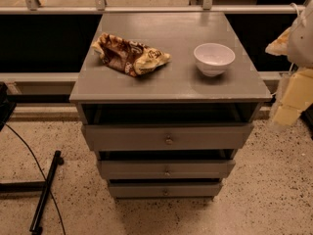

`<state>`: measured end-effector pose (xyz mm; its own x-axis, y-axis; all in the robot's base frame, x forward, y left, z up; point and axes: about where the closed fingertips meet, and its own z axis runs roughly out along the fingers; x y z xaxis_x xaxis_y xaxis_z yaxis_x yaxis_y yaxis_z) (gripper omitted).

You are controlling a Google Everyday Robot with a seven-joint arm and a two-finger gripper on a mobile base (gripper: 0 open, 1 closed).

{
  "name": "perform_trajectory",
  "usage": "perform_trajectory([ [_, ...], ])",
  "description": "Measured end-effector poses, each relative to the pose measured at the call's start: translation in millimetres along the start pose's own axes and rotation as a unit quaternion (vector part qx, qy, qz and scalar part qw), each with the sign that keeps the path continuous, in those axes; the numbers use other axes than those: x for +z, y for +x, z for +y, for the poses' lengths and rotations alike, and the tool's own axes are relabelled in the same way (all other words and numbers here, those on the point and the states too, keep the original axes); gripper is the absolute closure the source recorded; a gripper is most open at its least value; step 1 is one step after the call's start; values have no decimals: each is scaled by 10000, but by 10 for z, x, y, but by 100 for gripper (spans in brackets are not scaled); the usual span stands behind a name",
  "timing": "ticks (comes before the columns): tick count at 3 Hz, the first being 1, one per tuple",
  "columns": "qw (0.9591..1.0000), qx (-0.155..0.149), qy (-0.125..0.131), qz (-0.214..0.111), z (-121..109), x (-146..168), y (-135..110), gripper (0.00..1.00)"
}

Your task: Open middle drawer

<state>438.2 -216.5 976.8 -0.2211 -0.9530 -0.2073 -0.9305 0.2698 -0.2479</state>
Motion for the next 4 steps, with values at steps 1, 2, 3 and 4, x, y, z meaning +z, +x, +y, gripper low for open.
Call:
perform_trajectory([
  [1,10000,0,0,0,0,0,0,0],
  [2,9996,-158,116,-183,15,116,-13,0],
  [3,9964,-343,-13,-781,316,634,125,0],
  [4,9937,-337,147,-1062,417,770,253,0],
])
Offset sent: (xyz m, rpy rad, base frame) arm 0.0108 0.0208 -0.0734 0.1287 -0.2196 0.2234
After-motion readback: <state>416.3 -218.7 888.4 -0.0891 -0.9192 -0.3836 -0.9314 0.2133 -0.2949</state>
